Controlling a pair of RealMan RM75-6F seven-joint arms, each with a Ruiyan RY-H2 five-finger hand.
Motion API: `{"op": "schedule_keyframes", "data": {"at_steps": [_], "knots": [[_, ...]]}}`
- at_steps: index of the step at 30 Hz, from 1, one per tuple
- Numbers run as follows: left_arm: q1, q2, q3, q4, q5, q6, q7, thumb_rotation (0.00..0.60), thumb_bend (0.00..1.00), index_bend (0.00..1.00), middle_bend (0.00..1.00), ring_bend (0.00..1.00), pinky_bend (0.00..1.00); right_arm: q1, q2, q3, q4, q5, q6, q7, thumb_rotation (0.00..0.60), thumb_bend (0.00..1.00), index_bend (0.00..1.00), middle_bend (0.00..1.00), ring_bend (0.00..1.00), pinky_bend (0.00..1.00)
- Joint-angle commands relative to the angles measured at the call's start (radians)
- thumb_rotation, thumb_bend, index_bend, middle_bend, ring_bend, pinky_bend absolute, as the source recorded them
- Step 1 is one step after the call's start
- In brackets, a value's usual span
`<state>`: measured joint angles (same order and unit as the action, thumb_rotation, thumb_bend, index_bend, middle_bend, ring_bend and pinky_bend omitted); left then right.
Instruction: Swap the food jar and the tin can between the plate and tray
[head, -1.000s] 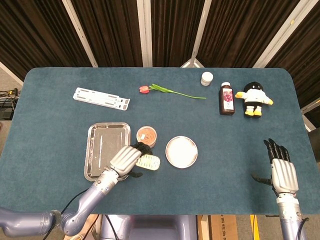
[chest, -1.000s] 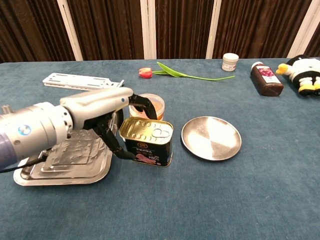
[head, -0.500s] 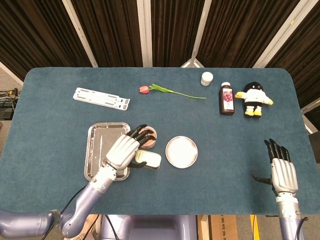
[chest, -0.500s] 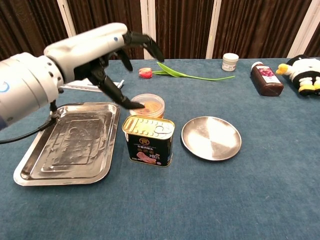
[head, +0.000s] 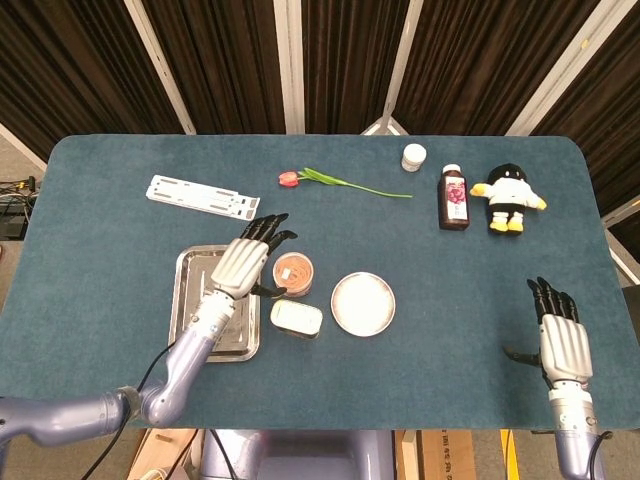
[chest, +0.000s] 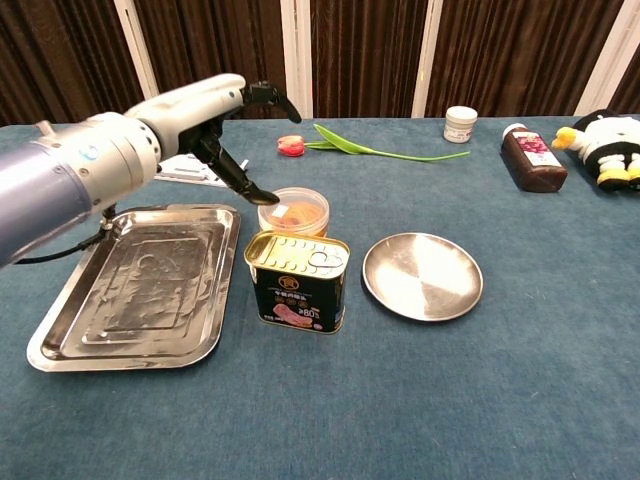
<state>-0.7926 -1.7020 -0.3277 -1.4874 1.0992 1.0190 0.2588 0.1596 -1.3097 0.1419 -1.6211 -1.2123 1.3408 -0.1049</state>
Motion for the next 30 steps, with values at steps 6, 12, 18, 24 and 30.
{"op": "schedule_keyframes", "data": {"at_steps": [6, 12, 18, 24, 30], "knots": [[-0.024, -0.059, 0.023, 0.132, 0.008, -0.055, -0.101, 0.6, 0.06, 0.2, 0.01, 0.0, 0.0, -0.002, 0.0, 0.003, 0.004, 0.001, 0.001, 0.001, 0.6, 0.01, 0.0, 0.02, 0.09, 0.0], [-0.038, -0.074, 0.038, 0.187, -0.006, -0.104, -0.123, 0.6, 0.06, 0.19, 0.0, 0.0, 0.0, -0.004, 0.001, 0.001, -0.002, -0.006, 0.005, 0.0, 0.6, 0.01, 0.0, 0.02, 0.09, 0.0], [-0.049, -0.096, 0.047, 0.245, 0.0, -0.126, -0.148, 0.6, 0.07, 0.19, 0.02, 0.0, 0.02, -0.003, 0.001, 0.0, -0.001, -0.007, -0.002, 0.005, 0.6, 0.01, 0.0, 0.02, 0.09, 0.0], [-0.054, -0.131, 0.053, 0.298, 0.051, -0.099, -0.193, 0.6, 0.33, 0.29, 0.24, 0.18, 0.27, -0.002, 0.002, 0.0, 0.001, -0.01, -0.007, 0.015, 0.6, 0.01, 0.0, 0.02, 0.09, 0.0], [-0.072, -0.125, 0.07, 0.336, 0.097, -0.137, -0.243, 0.6, 0.4, 0.33, 0.31, 0.22, 0.3, 0.0, 0.009, -0.002, 0.0, -0.015, -0.023, 0.041, 0.6, 0.01, 0.0, 0.02, 0.09, 0.0]]}}
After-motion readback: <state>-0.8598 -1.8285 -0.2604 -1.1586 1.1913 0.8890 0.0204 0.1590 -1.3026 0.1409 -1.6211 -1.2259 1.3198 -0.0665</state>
